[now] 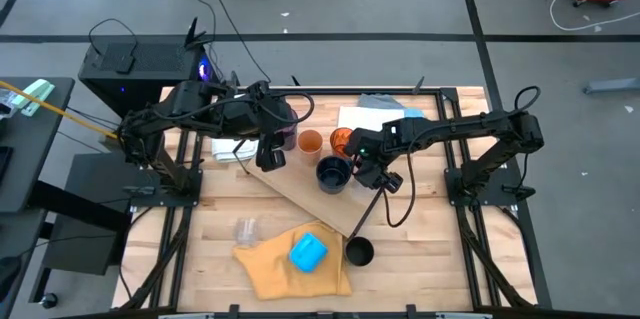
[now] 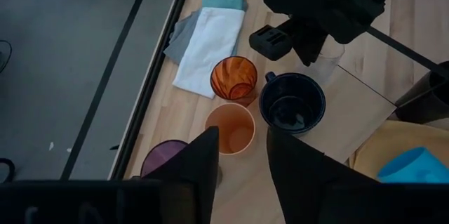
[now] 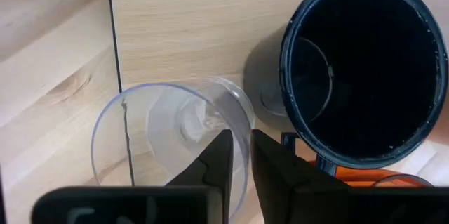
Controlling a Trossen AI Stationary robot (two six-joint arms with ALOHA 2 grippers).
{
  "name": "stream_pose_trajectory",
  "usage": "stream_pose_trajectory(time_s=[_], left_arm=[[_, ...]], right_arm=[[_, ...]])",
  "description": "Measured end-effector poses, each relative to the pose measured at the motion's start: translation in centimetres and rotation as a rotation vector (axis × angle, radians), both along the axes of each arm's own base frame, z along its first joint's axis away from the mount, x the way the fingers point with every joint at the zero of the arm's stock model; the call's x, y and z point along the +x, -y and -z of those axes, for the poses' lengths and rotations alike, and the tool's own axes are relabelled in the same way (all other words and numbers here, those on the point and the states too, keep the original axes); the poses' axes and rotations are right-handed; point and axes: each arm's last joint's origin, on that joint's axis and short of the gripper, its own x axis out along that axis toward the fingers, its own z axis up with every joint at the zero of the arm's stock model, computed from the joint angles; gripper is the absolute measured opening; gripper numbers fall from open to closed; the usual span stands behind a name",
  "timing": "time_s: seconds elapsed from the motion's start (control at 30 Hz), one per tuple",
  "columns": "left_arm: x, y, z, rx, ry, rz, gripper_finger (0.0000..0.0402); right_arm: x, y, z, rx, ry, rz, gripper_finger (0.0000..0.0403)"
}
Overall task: Stack small to large cups/mugs on shelf
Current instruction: Put the transparent mug on the shelf
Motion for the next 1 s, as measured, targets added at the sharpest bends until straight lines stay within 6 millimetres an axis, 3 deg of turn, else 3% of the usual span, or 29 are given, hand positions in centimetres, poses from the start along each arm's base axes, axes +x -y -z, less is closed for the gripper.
stream_pose_trajectory(time_s=[0.5,1.0], left_arm=[[0.0,0.0,0.0,0.001,0.0,0.001,0.0131],[0.0,0.0,0.0,0.0,0.0,0.0,0.0142]], right_arm=[[0.1,-1.5,-0.1,0.029,0.011,-0.043,0.0063],[0.4,-0.7,-0.2,0.028,0.043,-0.014,0.0071]])
